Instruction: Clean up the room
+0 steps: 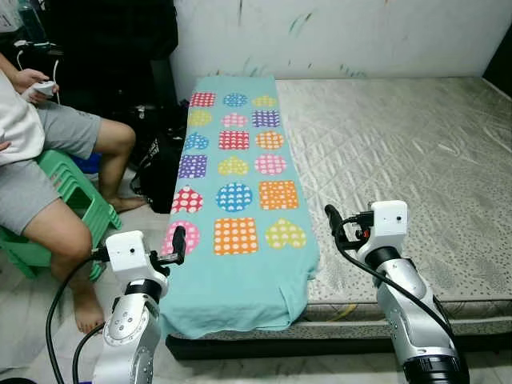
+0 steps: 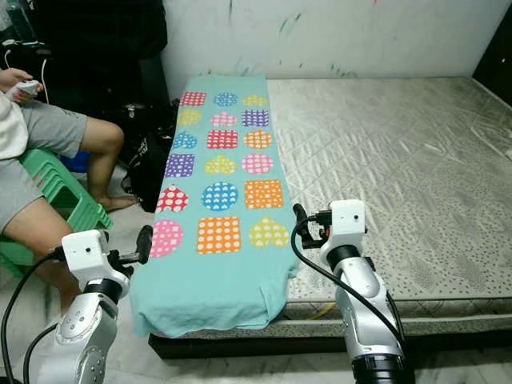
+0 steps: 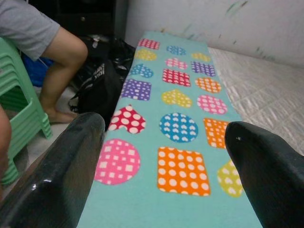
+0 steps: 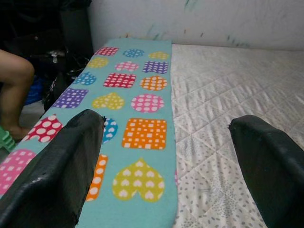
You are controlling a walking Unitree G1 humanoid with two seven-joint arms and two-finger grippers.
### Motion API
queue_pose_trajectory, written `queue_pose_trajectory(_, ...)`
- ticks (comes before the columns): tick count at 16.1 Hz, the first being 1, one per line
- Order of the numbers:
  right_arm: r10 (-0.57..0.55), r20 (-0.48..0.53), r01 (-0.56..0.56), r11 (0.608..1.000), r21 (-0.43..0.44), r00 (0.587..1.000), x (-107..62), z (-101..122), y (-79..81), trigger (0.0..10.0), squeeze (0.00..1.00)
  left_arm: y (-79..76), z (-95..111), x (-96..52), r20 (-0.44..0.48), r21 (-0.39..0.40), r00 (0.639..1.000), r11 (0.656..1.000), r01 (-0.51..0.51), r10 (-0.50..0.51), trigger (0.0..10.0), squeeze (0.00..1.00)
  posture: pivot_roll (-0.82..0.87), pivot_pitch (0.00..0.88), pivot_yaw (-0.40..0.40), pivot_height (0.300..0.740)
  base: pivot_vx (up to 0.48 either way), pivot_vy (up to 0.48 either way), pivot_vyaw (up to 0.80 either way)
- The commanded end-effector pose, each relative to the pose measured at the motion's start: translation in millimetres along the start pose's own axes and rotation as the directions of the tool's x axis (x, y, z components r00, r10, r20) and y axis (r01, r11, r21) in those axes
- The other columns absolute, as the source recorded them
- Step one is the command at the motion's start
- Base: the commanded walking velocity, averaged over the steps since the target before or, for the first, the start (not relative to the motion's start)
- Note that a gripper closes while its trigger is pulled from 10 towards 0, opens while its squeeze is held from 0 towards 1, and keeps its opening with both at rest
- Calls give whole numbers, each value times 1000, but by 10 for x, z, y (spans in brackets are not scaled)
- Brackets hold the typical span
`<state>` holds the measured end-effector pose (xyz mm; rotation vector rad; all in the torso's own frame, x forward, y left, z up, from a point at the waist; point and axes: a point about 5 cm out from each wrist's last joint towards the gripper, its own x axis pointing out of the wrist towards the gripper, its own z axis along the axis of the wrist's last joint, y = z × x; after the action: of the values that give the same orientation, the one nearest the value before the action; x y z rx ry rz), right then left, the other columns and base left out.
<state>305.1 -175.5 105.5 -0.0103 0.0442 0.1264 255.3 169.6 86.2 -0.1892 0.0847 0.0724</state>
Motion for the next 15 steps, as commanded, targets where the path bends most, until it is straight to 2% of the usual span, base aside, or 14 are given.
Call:
queue_pose_trajectory(1, 12, 10, -12, 1000, 2, 1000, -2, 41, 23, 10000, 0, 17, 13, -19, -2, 11, 1000, 1000, -2, 2, 10000, 0, -67, 63, 21, 740, 0, 0, 0)
queue_pose_trajectory(13, 73, -36, -73, 997, 8, 997, -57, -42, 92, 10000, 0, 12, -24, -41, -26, -17, 1000, 1000, -2, 2, 10000, 0, -68, 75, 18, 740, 0, 0, 0)
queue_pose_trajectory(15, 71, -38, -71, 997, 5, 997, -56, -42, 82, 10000, 0, 12, -26, -40, -29, -17, 1000, 1000, -2, 2, 10000, 0, -68, 75, 18, 740, 0, 420, 0)
